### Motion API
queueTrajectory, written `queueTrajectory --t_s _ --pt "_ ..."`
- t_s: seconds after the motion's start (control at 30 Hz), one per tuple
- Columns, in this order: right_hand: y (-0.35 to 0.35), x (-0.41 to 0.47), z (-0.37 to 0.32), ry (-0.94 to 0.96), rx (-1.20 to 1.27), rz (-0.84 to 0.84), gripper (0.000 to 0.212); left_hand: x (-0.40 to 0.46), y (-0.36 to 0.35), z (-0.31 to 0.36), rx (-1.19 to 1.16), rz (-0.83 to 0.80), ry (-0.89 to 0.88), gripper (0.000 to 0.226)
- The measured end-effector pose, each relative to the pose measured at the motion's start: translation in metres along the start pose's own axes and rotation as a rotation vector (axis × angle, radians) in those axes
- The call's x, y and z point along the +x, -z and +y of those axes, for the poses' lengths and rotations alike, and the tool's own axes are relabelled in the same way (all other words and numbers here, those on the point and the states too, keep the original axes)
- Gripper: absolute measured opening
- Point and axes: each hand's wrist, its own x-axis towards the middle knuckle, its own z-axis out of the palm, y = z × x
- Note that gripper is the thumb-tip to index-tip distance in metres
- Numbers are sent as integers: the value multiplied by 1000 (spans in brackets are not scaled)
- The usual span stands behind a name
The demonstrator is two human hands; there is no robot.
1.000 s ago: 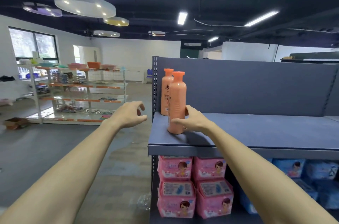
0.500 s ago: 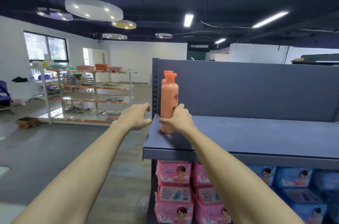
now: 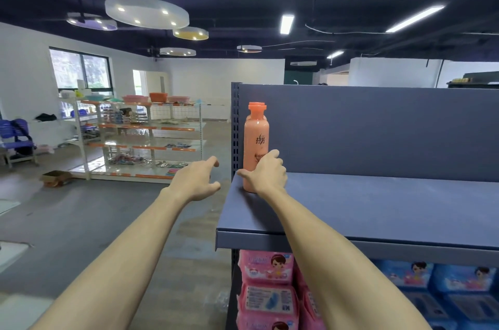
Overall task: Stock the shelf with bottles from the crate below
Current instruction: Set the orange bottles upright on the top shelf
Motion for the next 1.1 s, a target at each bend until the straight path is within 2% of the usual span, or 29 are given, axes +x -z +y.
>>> queueTrajectory --t_s 0.27,0.7,0.93,1.1 --pt "-17 22 3 -40 -13 53 80 18 -18 -18 6 -25 9 49" --pt "-29 45 13 -46 23 25 75 39 -44 -22 -59 20 10 45" --pt "-17 29 2 -64 -67 60 66 21 -28 -26 -80 32 -20 46" --pt "-15 25 -2 -86 -38 50 69 7 -12 -36 -95 33 4 43"
